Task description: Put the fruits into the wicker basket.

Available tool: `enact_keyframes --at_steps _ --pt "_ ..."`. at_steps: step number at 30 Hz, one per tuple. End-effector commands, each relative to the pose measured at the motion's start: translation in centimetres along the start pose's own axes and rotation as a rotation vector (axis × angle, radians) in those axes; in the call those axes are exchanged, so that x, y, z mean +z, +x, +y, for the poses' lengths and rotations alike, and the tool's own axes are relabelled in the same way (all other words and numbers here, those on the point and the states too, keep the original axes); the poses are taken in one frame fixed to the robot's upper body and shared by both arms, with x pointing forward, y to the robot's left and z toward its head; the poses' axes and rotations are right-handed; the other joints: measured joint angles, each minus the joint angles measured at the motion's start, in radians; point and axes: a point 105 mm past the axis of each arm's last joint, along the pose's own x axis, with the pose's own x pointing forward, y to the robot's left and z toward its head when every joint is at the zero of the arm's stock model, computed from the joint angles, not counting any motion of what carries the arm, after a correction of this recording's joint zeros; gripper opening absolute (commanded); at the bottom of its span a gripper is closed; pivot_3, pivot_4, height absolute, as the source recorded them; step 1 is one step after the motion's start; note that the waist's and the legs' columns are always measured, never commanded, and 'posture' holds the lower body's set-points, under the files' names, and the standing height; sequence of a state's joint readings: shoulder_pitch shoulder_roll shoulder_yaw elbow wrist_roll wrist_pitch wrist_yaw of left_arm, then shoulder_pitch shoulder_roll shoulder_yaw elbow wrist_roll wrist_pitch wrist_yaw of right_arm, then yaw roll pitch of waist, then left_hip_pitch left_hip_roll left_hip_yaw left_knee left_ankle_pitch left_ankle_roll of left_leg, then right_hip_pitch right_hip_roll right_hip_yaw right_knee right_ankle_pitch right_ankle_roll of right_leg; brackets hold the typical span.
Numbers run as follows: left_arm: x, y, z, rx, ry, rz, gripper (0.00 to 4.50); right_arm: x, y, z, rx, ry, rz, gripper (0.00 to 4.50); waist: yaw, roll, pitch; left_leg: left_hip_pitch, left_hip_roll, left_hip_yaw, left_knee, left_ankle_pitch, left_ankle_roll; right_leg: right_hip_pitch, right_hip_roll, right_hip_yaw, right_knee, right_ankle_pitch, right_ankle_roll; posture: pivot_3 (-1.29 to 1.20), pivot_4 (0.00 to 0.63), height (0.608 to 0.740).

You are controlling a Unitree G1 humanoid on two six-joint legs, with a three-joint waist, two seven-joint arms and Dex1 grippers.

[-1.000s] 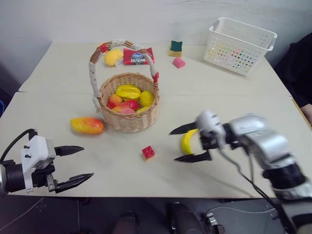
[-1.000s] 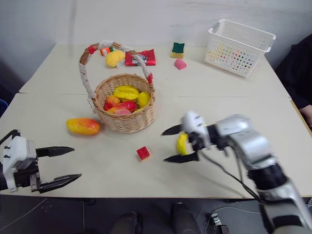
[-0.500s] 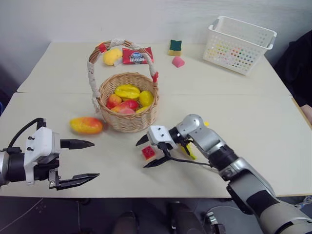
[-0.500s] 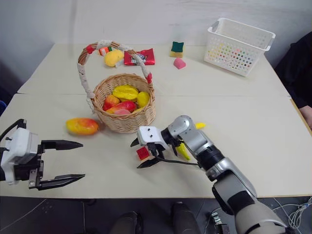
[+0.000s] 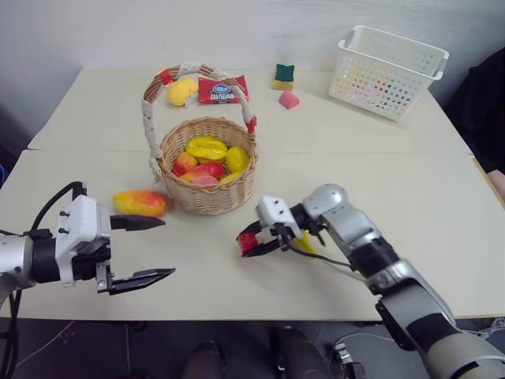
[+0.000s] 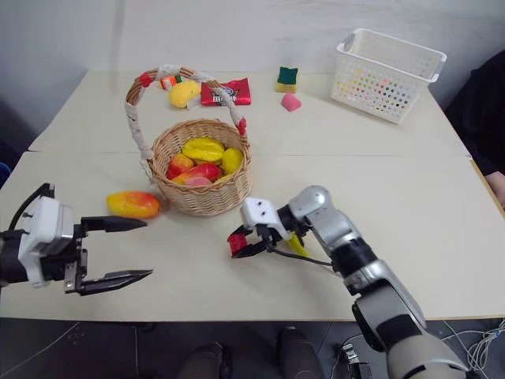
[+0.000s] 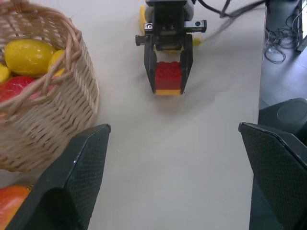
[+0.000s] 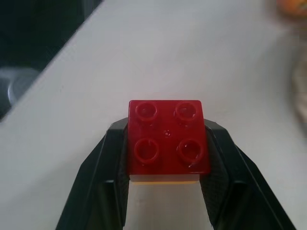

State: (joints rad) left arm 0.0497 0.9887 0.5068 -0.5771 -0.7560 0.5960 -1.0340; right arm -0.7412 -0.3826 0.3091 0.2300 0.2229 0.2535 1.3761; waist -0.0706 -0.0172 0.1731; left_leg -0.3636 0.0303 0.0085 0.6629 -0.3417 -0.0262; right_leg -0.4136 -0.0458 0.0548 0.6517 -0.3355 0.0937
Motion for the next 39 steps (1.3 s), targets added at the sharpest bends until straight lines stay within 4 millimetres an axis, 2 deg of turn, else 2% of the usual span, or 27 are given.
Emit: enact_keyframes --at_steps 1,4,5,6,7,8,10,13,15,16,17,20,22,23,24,26,28,29,30,32,35,37,39 --pt "1.1 1.9 -0.6 -0.033 -0.026 -0.1 4.5 2.7 -8.2 -1.9 -0.419 0.098 -0.137 1.52 0.01 0.002 0.001 -0.003 0.0 -0.001 0.002 0.0 0.0 -0.001 0.0 -0.001 0.0 0.0 0.0 0.0 0.15 0.74" --pt "1.1 3.0 -1.0 -0.06 -0.028 -0.122 4.5 1.5 -14.6 -1.9 -0.753 0.204 -0.12 1.52 0.028 0.002 0.001 -0.005 -0.001 -0.002 0.003 0.0 0.0 -0.002 -0.001 -0.001 0.0 0.0 0.0 0.0 0.15 0.74" --pt "1.1 3.4 -1.1 -0.071 -0.031 -0.136 4.5 0.3 -18.2 -1.6 -0.935 0.28 -0.114 1.52 0.033 0.002 0.001 -0.006 -0.001 -0.002 0.003 0.0 0.0 -0.002 -0.001 -0.001 -0.001 0.0 0.0 0.0 0.15 0.74" --pt "1.2 3.6 -1.1 -0.079 -0.032 -0.146 4.5 -0.6 -20.7 -1.0 -1.066 0.336 -0.108 1.52 0.036 0.002 0.001 -0.006 -0.001 -0.002 0.003 0.0 0.0 -0.002 -0.001 -0.001 -0.001 0.0 0.0 0.0 0.15 0.74" --pt "1.2 3.8 -1.1 -0.084 -0.033 -0.153 4.5 -1.3 -22.4 -0.3 -1.16 0.378 -0.1 1.52 0.04 0.003 0.002 -0.005 -0.001 -0.002 0.003 0.0 0.0 -0.002 -0.001 -0.001 -0.001 0.0 0.0 0.0 0.15 0.74" --pt "1.3 4.0 -1.1 -0.094 -0.031 -0.159 4.5 -3.0 -24.1 1.1 -1.252 0.414 -0.047 1.52 0.041 0.003 0.002 -0.005 -0.001 -0.001 0.003 0.0 0.0 -0.002 0.0 0.0 -0.001 0.0 0.0 0.0 0.15 0.74" --pt "1.4 4.5 -1.0 -0.116 -0.027 -0.172 4.5 -5.1 -25.6 3.2 -1.339 0.451 0.046 1.52 0.044 0.003 0.001 -0.005 -0.001 -0.001 0.003 0.0 0.0 -0.002 0.001 0.0 -0.004 0.0 0.0 0.0 0.15 0.74" --pt "1.6 5.0 -0.5 -0.136 -0.013 -0.176 4.5 -6.6 -23.8 4.3 -1.317 0.506 0.066 1.52 0.033 0.004 0.002 -0.004 -0.001 0.001 0.003 0.0 0.002 -0.002 0.003 0.002 -0.003 0.0 0.0 0.0 0.15 0.74" --pt "1.5 5.1 0.0 -0.133 -0.006 -0.173 4.5 -8.2 -23.5 4.7 -1.333 0.553 0.08 2.24 0.013 0.004 0.002 -0.001 -0.002 0.007 0.003 0.001 0.003 -0.001 0.004 0.007 0.0 0.001 0.002 0.0 0.15 0.74" --pt "1.4 5.1 0.1 -0.132 -0.003 -0.17 4.5 -8.7 -23.6 4.8 -1.347 0.568 0.083 2.41 0.01 0.004 0.002 0.002 -0.001 0.009 0.003 0.001 0.003 0.0 0.005 0.008 0.002 0.001 0.002 0.0 0.15 0.74" --pt "1.4 5.1 0.2 -0.132 0.0 -0.166 4.5 -9.0 -23.7 4.9 -1.36 0.581 0.084 2.78 0.01 0.004 0.003 0.006 -0.001 0.01 0.002 0.001 0.003 0.002 0.006 0.008 0.002 0.001 0.002 0.0 0.15 0.74" --pt "1.1 5.0 0.0 -0.127 0.002 -0.158 4.5 -8.3 -24.5 5.1 -1.365 0.562 0.092 3.76 0.014 0.005 0.003 0.009 -0.001 0.009 0.001 0.001 0.003 0.003 0.006 0.009 0.001 0.001 0.002 0.0 0.15 0.74" --pt "0.9 4.6 0.1 -0.097 -0.001 -0.151 4.5 -7.1 -25.1 5.0 -1.346 0.526 0.093 4.45 0.017 0.005 0.003 0.008 -0.001 0.009 0.001 0.001 0.003 0.003 0.005 0.01 0.001 0.001 0.002 0.0 0.15 0.74" --pt "0.8 4.5 0.2 -0.086 -0.003 -0.148 4.5 -6.7 -25.3 5.0 -1.338 0.515 0.092 4.48 0.018 0.005 0.003 0.007 -0.002 0.009 0.001 0.0 0.004 0.003 0.005 0.011 0.0 0.001 0.002 0.0 0.15 0.74" --pt "0.5 3.9 0.5 -0.048 -0.005 -0.133 4.5 -5.1 -24.9 4.8 -1.268 0.469 0.081 4.48 0.018 0.005 0.003 0.007 -0.002 0.009 0.001 0.0 0.004 0.003 0.004 0.011 0.0 0.001 0.002 0.0 0.15 0.74" --pt "-0.2 2.8 1.1 0.021 -0.004 -0.094 4.5 -1.9 -23.0 4.7 -1.081 0.389 0.047 4.48 0.015 0.006 0.004 0.007 -0.002 0.009 0.001 0.0 0.004 0.003 0.004 0.01 -0.001 0.001 0.002 0.0 0.15 0.74" --pt "-1.1 1.0 1.9 0.092 -0.004 -0.038 4.5 1.1 -20.1 5.3 -0.855 0.338 0.015 4.48 0.013 0.006 0.004 0.007 -0.001 0.009 0.001 0.0 0.005 0.003 0.005 0.011 -0.001 0.001 0.002 0.0 0.15 0.74" --pt "-1.4 0.4 2.2 0.112 -0.003 -0.02 4.5 1.9 -19.3 5.6 -0.786 0.327 0.009 4.48 0.011 0.006 0.005 0.008 0.0 0.009 0.001 0.0 0.005 0.003 0.005 0.011 0.0 0.001 0.002 0.0 0.15 0.74" --pt "-2.2 -1.0 2.8 0.16 0.005 0.03 4.5 2.9 -17.9 6.2 -0.665 0.3 0.006 4.48 0.013 0.006 0.005 0.008 0.001 0.008 0.0 0.0 0.005 0.003 0.006 0.01 0.0 0.001 0.001 0.0 0.15 0.74" --pt "-3.4 -3.6 4.1 0.242 0.02 0.118 4.5 4.4 -16.0 7.1 -0.499 0.258 -0.004 4.48 0.015 0.005 0.005 0.009 0.001 0.006 0.0 0.0 0.004 0.004 0.006 0.007 0.0 0.0 0.0 0.0 0.15 0.74" --pt "-5.1 -6.7 6.4 0.348 0.066 0.235 4.5 6.1 -13.9 7.4 -0.354 0.183 -0.016 4.48 0.017 0.004 0.006 0.008 0.0 0.004 0.0 0.0 0.005 0.004 0.004 0.006 -0.001 -0.001 -0.001 0.0 0.15 0.74" --pt "-5.8 -7.6 7.5 0.376 0.119 0.301 4.5 7.0 -12.9 7.4 -0.297 0.14 -0.021 4.48 0.023 0.004 0.006 0.007 -0.001 0.004 0.0 0.0 0.005 0.004 0.002 0.005 -0.002 -0.001 -0.001 0.0 0.15 0.74" --pt "-6.2 -7.8 8.6 0.383 0.189 0.353 4.5 8.1 -12.0 7.5 -0.244 0.092 -0.034 4.48 0.034 0.004 0.006 0.005 -0.001 0.003 0.0 -0.001 0.005 0.004 0.001 0.004 -0.005 0.0 -0.001 0.0 0.15 0.74"
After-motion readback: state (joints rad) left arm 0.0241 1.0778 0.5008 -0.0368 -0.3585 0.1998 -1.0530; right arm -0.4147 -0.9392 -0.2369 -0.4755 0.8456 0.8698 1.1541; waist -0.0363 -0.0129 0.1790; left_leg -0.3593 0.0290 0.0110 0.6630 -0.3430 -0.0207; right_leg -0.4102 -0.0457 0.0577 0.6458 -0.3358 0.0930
